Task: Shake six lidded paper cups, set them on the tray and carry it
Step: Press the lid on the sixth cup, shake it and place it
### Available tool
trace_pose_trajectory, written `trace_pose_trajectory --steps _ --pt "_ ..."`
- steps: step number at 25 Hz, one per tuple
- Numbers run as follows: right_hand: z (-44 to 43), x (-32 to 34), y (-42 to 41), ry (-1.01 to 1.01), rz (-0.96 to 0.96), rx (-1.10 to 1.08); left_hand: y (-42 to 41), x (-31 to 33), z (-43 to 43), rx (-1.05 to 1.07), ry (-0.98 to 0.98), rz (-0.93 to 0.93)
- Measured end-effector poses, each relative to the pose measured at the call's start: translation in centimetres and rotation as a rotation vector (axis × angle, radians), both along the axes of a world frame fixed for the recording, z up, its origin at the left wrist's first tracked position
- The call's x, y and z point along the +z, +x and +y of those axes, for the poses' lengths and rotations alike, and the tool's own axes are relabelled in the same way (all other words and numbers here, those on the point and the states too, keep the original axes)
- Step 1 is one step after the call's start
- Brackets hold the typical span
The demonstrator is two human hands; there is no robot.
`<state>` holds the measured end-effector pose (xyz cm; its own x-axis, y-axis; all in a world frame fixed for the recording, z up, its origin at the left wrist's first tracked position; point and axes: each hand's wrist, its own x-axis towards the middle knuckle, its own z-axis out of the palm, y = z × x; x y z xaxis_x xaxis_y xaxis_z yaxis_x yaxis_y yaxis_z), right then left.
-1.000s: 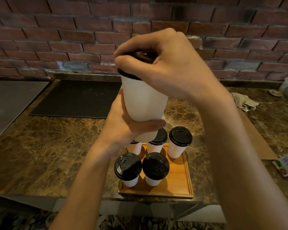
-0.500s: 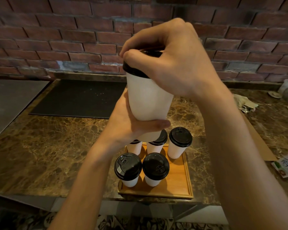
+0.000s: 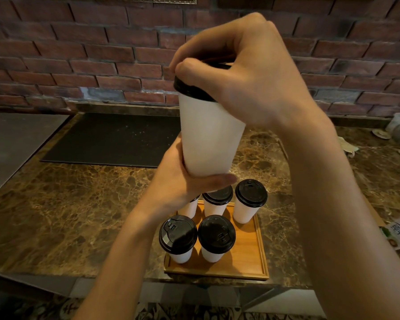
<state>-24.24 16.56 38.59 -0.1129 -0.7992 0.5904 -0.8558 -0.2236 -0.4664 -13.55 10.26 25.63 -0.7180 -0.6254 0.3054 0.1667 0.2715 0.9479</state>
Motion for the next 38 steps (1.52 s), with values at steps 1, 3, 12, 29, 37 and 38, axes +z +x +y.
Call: trace_pose_trajectory --steps 1,3,12,29,37,38 --pt "0.0 0.1 0.0 0.006 0.010 0.002 -0.1 0.1 0.0 0.015 -0.017 -0.002" --pt "-0.1 0.2 0.0 0.016 0.014 0.005 -0.2 0.3 0.1 0.039 -0.043 0.002" --pt "1.7 -0.5 -2.4 0.024 -0.146 0.019 -0.4 -0.1 -0.3 0.027 -0.054 0.001" --pt "2.4 -9.7 -1.9 0.184 -0.714 -0.005 -1.0 -0.4 0.2 0.072 0.013 -0.011" --pt "1.1 -10.0 0.3 -0.029 -0.746 -0.172 -2.0 -1.1 0.3 0.085 0.012 -0.040" --pt "1.1 -9.9 0.3 -0.030 -0.745 -0.183 -2.0 -1.1 0.3 0.084 0.010 -0.044"
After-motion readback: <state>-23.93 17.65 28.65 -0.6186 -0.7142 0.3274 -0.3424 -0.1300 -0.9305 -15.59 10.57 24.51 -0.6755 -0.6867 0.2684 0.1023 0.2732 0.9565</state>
